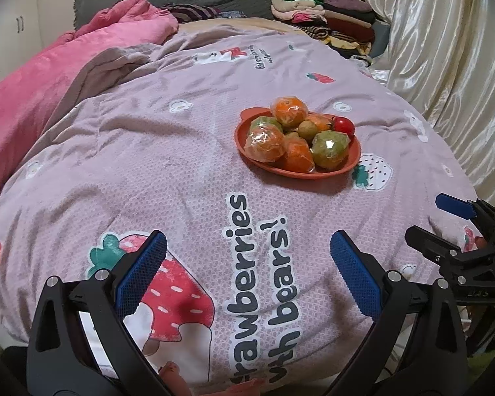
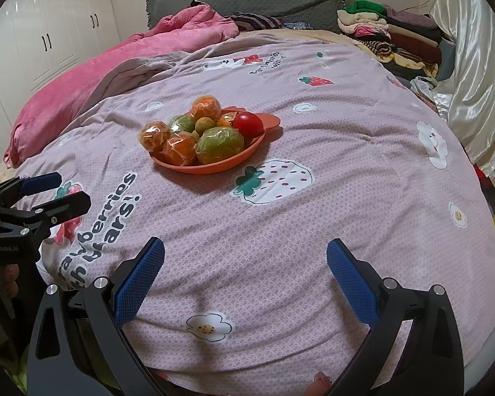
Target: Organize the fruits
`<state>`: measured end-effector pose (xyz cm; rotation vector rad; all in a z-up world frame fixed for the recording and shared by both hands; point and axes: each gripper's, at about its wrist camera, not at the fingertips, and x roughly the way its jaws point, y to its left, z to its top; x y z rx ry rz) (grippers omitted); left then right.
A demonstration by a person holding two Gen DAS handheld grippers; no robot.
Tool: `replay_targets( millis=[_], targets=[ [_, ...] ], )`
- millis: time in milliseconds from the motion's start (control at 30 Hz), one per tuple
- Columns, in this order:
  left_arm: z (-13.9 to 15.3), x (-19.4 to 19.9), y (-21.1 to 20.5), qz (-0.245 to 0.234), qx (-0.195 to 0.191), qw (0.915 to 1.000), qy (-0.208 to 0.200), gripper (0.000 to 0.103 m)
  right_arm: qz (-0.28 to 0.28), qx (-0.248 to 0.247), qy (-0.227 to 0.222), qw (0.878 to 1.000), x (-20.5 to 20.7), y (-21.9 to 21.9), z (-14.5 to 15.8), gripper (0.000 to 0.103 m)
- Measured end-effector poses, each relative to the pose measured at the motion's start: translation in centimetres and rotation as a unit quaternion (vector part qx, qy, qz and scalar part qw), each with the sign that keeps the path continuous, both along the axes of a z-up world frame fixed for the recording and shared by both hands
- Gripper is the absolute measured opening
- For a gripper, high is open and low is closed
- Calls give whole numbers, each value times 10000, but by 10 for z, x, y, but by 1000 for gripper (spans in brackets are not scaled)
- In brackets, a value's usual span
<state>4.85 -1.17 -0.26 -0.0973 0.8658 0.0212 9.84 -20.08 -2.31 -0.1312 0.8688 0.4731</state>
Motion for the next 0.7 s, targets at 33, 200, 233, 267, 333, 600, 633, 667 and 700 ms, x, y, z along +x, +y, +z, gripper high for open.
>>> replay_targets(
  millis=[33, 200, 233, 267, 333, 600, 633, 667, 700],
  targets=[
    [0, 0, 0, 9, 3, 10000, -8, 93, -4, 8, -11, 10000, 0, 0, 1, 98],
    [1, -1, 0, 20, -7, 10000, -5, 93, 11, 24, -22, 10000, -1, -1, 2, 98],
    [1, -1, 0, 13, -12, 10000, -10, 93, 1, 16, -28, 10000, -1, -1, 2, 98],
    [1, -1, 0, 10, -8, 10000, -14, 93, -4, 17, -28, 10000, -2, -1, 1, 98],
    [1, 0, 0, -10, -8, 10000, 1, 93, -6, 8, 9, 10000, -1, -1, 1, 98],
    [-1, 1, -2, 3, 50, 9999, 88, 93, -10, 12, 12, 10000, 0, -2, 0, 98],
    [-2, 2, -2, 14, 54, 9999, 103, 93, -19, 4, 19, 10000, 0, -2, 0, 98],
    [-2, 2, -1, 15, 44, 9999, 115, 93, -21, -6, 21, 10000, 0, -1, -1, 98],
    [-2, 2, -1, 6, 26, 9999, 128, 93, -28, -22, 26, 10000, 0, -1, -1, 98]
  ],
)
